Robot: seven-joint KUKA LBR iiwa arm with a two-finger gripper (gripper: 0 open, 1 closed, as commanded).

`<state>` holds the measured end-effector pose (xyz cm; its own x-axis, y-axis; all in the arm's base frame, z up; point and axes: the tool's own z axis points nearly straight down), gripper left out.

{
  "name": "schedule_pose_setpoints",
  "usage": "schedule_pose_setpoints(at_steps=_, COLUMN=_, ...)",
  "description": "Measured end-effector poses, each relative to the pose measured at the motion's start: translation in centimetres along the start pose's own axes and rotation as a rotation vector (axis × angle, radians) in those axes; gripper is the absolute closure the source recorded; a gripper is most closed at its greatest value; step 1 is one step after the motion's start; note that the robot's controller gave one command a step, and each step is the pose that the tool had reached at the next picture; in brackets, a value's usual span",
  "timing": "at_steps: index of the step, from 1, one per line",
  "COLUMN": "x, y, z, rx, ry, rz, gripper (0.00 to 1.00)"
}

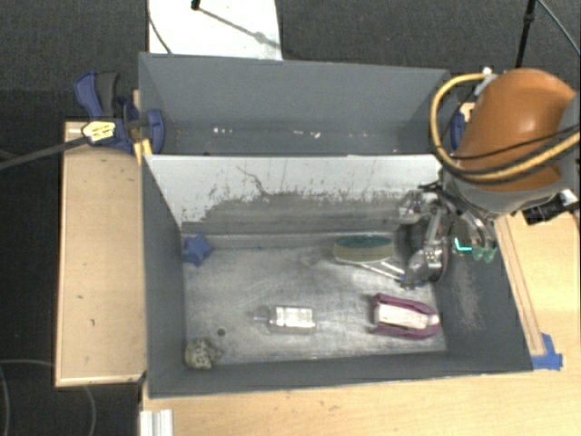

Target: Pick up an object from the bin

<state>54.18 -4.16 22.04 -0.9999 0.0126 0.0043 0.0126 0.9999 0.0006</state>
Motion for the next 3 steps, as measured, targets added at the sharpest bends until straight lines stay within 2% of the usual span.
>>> schedule_pose_setpoints(at_steps=1, x=-2.4, y=-0.3, z=12.0, rx=-0.001, ry=-0.018, rz=0.286, gripper=0.00)
schedule_pose_setpoints(at_steps=2, x=-2.5, y=-0.3, z=11.7, rx=0.000, ry=-0.020, rz=0.282, gripper=1.00)
schedule_pose_setpoints(at_steps=3, x=-2.2, y=0.7, z=-1.7, rx=0.000, ry=-0.016, rz=0.153, gripper=1.00)
